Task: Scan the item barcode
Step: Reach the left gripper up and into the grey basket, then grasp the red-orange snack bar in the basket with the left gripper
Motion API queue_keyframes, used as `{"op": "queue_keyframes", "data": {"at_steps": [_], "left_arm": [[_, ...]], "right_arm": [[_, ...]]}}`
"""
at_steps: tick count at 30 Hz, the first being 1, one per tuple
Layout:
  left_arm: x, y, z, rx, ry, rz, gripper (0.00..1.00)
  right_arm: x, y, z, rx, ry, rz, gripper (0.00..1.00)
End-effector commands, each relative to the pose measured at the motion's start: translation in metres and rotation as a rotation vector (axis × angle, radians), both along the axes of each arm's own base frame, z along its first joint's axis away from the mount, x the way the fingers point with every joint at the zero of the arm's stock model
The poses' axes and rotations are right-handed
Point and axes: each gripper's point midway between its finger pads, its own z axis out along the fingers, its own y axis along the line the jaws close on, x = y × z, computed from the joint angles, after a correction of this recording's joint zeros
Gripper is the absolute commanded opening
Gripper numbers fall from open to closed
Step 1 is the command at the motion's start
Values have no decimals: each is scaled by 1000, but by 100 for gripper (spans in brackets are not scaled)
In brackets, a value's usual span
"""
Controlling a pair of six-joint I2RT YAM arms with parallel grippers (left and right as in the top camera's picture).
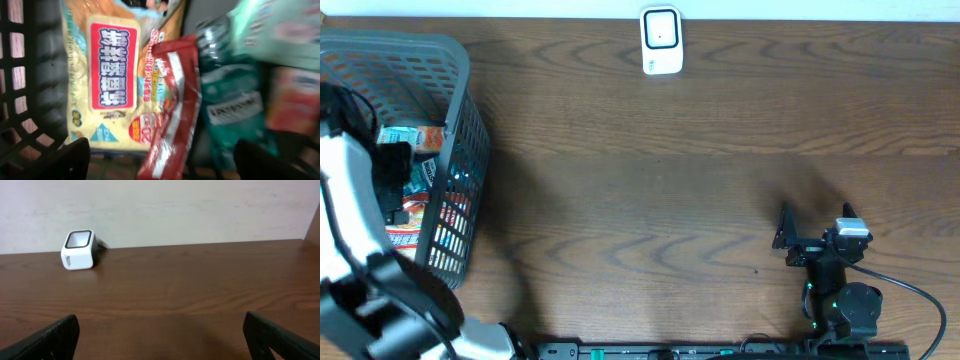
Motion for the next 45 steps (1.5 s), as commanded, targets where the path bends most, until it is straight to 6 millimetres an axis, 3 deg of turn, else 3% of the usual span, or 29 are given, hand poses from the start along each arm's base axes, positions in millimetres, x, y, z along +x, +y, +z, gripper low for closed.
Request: {"op": "queue_keyframes", "data": {"at_steps": [1, 9, 10, 12, 17, 20, 22, 24, 28, 33, 37, 40, 45], "left_arm": [[-2, -4, -30, -71, 80, -1, 91], [-3, -9, -92, -179, 222, -12, 88], [-2, -9, -97, -187, 227, -26, 84], [1, -8, -108, -202, 238, -68, 65], [2, -8, -125, -228, 264, -153, 8], [2, -8, -124, -228, 260, -181, 8], [7, -5, -112, -218, 240, -203, 7], [15, -3, -96, -204, 197, -246, 7], [29, 5, -45, -116, 84, -293, 7], [33, 8, 44, 57, -129, -293, 7], [20, -2, 121, 206, -330, -267, 7], [8, -24, 170, 252, -505, -238, 7], [19, -108, 237, 158, -851, -406, 7]], "right_arm": [[0, -4, 0, -12, -1, -17, 99], [0, -4, 0, -12, -1, -17, 99], [0, -4, 0, -12, -1, -17, 99], [0, -4, 0, -12, -1, -17, 99], [0, -4, 0, -12, -1, -17, 99], [0, -4, 0, -12, -1, -17, 99], [0, -4, 0, -12, -1, -17, 99], [0, -4, 0, -12, -1, -17, 99], [0, -4, 0, -12, -1, -17, 99], [0, -4, 0, -12, -1, -17, 99], [0, -4, 0, -12, -1, -17, 99], [0, -4, 0, -12, -1, -17, 99], [0, -4, 0, -12, -1, -17, 99]]}}
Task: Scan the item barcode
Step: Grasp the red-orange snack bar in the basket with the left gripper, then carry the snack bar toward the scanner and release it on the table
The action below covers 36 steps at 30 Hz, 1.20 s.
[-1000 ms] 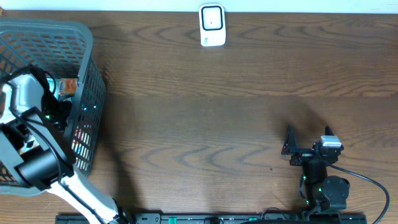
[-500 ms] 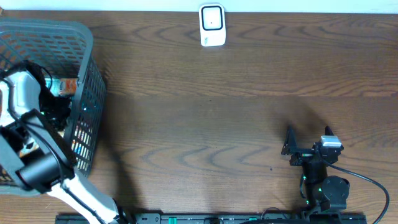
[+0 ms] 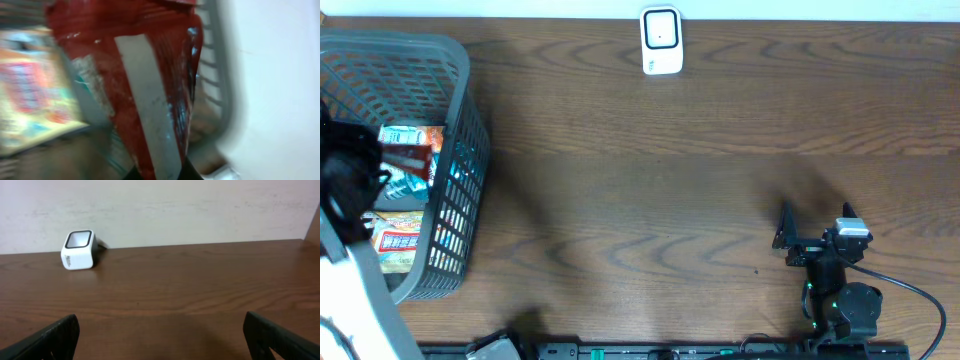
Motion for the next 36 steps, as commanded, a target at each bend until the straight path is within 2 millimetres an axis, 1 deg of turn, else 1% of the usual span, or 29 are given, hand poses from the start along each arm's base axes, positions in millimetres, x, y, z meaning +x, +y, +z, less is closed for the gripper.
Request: {"op": "queue_keyframes", "data": {"at_steps": [1, 3, 4, 6, 7, 9, 11, 13, 14, 16, 20, 23, 26, 28, 31, 33, 36], "left_arm": [[18, -68, 32, -86, -166, -225, 7], [26, -105, 43, -73, -204, -351, 7], [30, -122, 44, -67, -208, -411, 7], [37, -158, 40, -40, -190, -537, 8], [41, -177, 33, -23, -166, -595, 7], [48, -211, 14, 9, -99, -685, 7], [55, -241, -8, 35, -30, -748, 7], [63, -275, -35, 54, 48, -823, 7], [66, -288, -47, 57, 76, -852, 7], [73, -317, -73, 63, 135, -912, 7], [87, -369, -137, 79, 252, -999, 8], [90, -395, -189, 76, 355, -1021, 7], [87, -409, -233, 68, 449, -1010, 8], [85, -414, -255, 70, 491, -1007, 7], [84, -421, -278, 75, 528, -1012, 8], [84, -422, -285, 78, 539, -1012, 8], [86, -423, -289, 78, 537, -1012, 8]], "right_arm": [[0, -4, 0, -12, -1, -17, 99], [0, -4, 0, -12, -1, -17, 99], [0, -4, 0, -12, -1, -17, 99], [0, -4, 0, -12, -1, -16, 99], [0, -4, 0, -12, -1, -17, 99], [0, -4, 0, -12, -1, -17, 99], [0, -4, 0, -12, -1, -17, 99], [0, -4, 0, -12, -1, -17, 99], [0, -4, 0, -12, -1, -17, 99], [0, -4, 0, -12, -1, -17, 99], [0, -4, 0, -12, -1, -17, 99], [0, -4, 0, -12, -1, -17, 99], [0, -4, 0, -12, -1, -17, 99], [0, -4, 0, -12, -1, -17, 99], [0, -4, 0, -12, -1, -17, 99], [0, -4, 0, -12, -1, -17, 99], [0, -4, 0, -12, -1, -17, 99]]}}
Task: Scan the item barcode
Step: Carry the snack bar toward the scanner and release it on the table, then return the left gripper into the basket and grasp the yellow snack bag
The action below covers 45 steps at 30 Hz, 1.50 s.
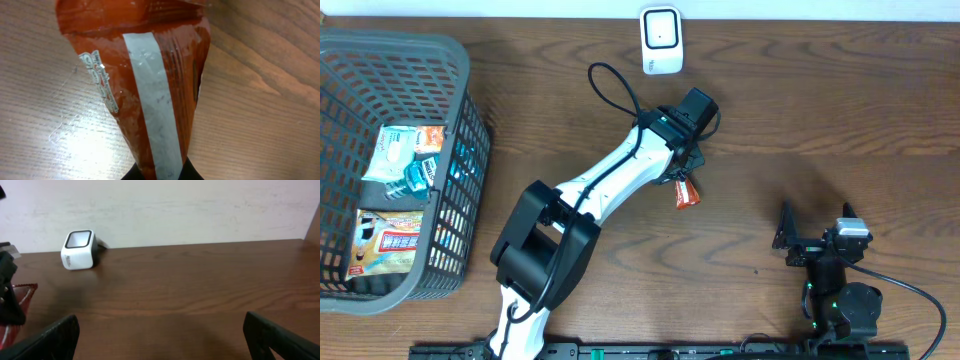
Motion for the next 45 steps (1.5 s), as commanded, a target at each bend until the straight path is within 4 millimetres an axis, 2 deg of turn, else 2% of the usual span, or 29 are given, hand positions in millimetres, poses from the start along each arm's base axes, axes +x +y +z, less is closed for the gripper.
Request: {"op": "queue_keyframes", "data": {"at_steps": [1, 8, 13, 17, 20, 21, 22, 26, 29, 32, 35, 38, 40, 43, 45], "left_arm": [[6, 2, 4, 7, -31, 23, 8], [18, 7, 5, 38, -90, 44, 8], [19, 10, 1, 56, -91, 48, 9], [17, 8, -4, 63, -81, 41, 17], [14, 6, -9, 70, -74, 34, 34], [14, 5, -9, 70, -74, 32, 57], [13, 5, -9, 72, -71, 31, 88], [12, 8, -5, 77, -72, 3, 93], [14, 12, 14, 74, -99, -57, 94], [21, 21, 58, 59, -171, -114, 95], [28, 34, 126, 35, -313, -199, 95], [28, 53, 211, 17, -515, -281, 95], [23, 76, 267, 31, -657, -296, 95], [8, 133, 345, 127, -876, -227, 95], [-5, 176, 377, 202, -957, -110, 95]], "right_arm": [[0, -4, 0, -12, -1, -17, 99], [0, -4, 0, -12, -1, -17, 99], [0, -4, 0, -12, -1, -17, 99], [0, -4, 0, -12, -1, -17, 99], [0, -4, 0, -12, -1, -17, 99], [0, -4, 0, -12, -1, -17, 99], [0, -4, 0, -12, -1, -17, 99], [0, -4, 0, -12, -1, -17, 99], [0, -4, 0, -12, -1, -17, 99], [0, -4, 0, -12, -1, -17, 99], [0, -4, 0, -12, -1, -17, 99], [0, -4, 0, -12, -1, -17, 99], [0, -4, 0, -12, -1, -17, 99], [0, -4, 0, -12, -1, -17, 99], [0, -4, 0, -12, -1, -17, 99]]}}
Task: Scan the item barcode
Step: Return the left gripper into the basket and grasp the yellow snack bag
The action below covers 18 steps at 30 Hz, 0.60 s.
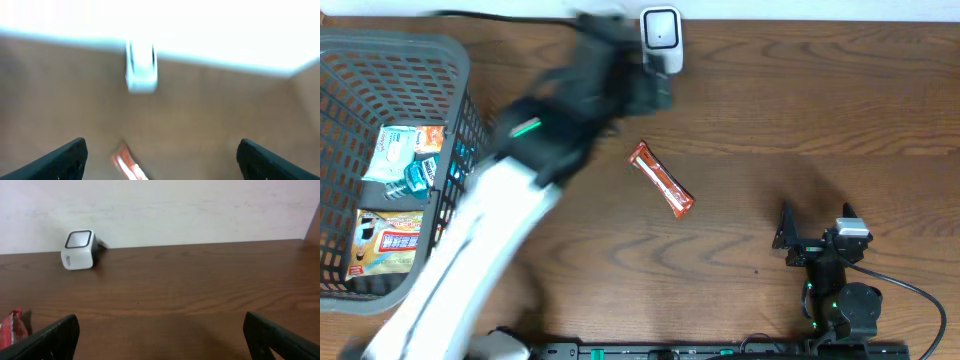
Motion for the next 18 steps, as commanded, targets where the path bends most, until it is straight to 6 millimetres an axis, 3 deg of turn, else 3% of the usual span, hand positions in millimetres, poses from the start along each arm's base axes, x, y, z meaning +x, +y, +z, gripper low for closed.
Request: {"op": "queue_keyframes", "data": {"at_steps": [1, 4, 8, 13, 18], "left_arm": [[-23, 84, 49, 153, -163, 220, 95], [-55, 159, 68, 214, -197, 474, 95], [-93, 236, 60, 281, -125, 785, 95], [-126, 304, 12, 221, 60, 1136, 96], [-147, 345, -65, 72, 334, 1409, 96]], "right_arm": [[0, -4, 0, -12, -1, -17, 99], [0, -4, 0, -12, -1, -17, 99], [0, -4, 0, -12, -1, -16, 99], [0, -4, 0, -12, -1, -17, 99], [0, -4, 0, -12, -1, -17, 99]]}}
